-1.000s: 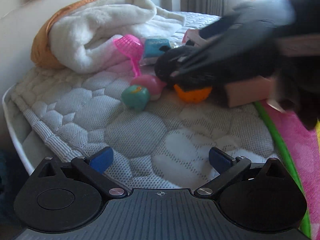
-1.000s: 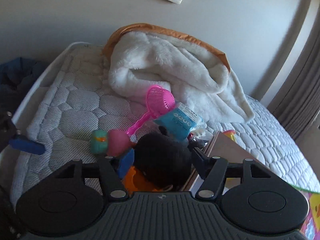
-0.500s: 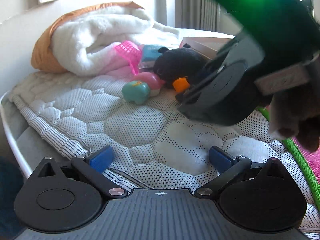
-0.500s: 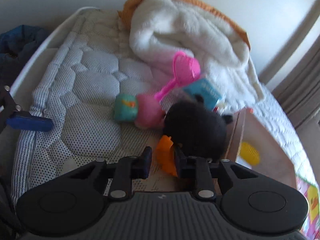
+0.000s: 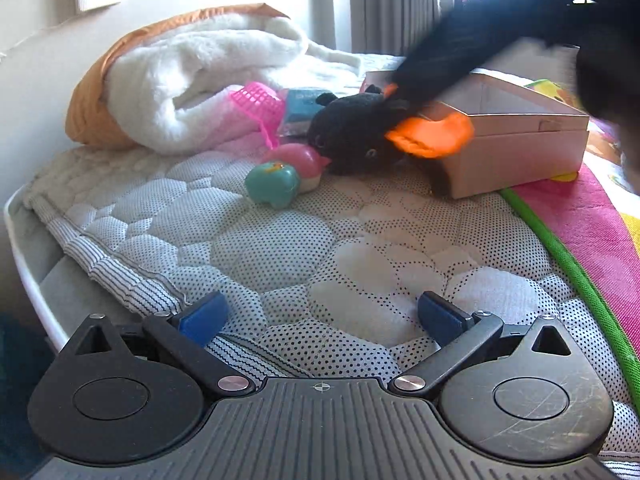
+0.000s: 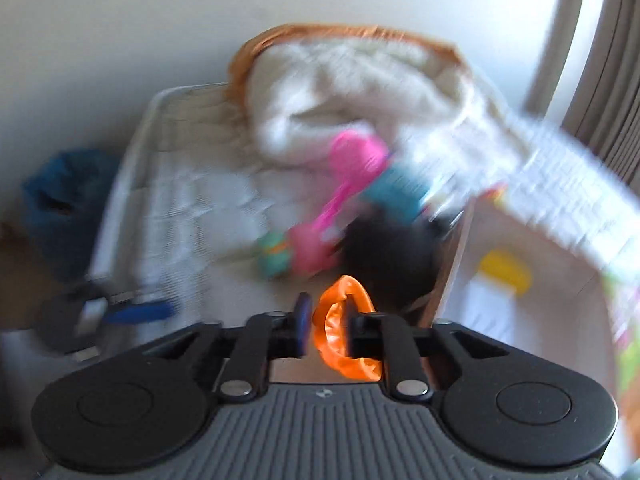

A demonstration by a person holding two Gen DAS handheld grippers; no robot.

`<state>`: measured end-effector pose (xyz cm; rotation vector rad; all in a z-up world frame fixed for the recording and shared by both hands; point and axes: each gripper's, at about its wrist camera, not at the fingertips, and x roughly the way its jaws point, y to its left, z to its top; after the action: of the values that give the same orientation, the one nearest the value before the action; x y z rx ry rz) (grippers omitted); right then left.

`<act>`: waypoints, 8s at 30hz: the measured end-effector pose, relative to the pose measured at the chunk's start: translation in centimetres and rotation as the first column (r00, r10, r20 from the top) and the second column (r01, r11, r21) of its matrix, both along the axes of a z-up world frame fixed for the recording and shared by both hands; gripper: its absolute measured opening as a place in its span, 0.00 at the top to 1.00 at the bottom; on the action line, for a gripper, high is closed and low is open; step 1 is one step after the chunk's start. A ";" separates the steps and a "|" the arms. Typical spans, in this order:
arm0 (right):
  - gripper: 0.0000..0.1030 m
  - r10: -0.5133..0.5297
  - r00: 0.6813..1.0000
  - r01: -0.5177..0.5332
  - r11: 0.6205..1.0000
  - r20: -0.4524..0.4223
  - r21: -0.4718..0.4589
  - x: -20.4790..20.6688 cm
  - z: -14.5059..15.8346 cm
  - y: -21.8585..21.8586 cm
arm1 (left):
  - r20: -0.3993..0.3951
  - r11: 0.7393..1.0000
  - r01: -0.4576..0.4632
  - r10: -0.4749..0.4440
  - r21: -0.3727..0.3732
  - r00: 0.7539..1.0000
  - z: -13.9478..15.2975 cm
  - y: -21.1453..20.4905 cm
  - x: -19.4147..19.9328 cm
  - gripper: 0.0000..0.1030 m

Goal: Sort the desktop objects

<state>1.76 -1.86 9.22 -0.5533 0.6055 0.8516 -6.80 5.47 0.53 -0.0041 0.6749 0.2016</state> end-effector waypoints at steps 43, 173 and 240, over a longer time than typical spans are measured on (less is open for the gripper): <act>0.15 -0.366 0.917 0.393 0.898 -0.158 0.200 -3.1 -5.6 -17.5 | -0.101 0.994 0.107 -0.108 -0.017 0.989 4.3 -2.7 11.9 0.34; 0.30 -0.377 0.926 0.367 0.908 0.012 0.200 -11.0 2.3 -20.9 | -0.041 0.963 0.268 -0.270 -0.035 0.962 7.5 -10.3 -2.4 0.52; 0.61 -0.217 0.932 0.319 0.872 -0.291 0.370 9.8 9.5 -12.6 | -0.031 0.997 -0.016 0.013 -0.082 0.999 3.3 5.1 9.8 0.03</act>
<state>11.55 -14.49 18.70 0.0266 0.6820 0.7539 3.05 10.57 3.87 -0.0846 0.7133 0.1882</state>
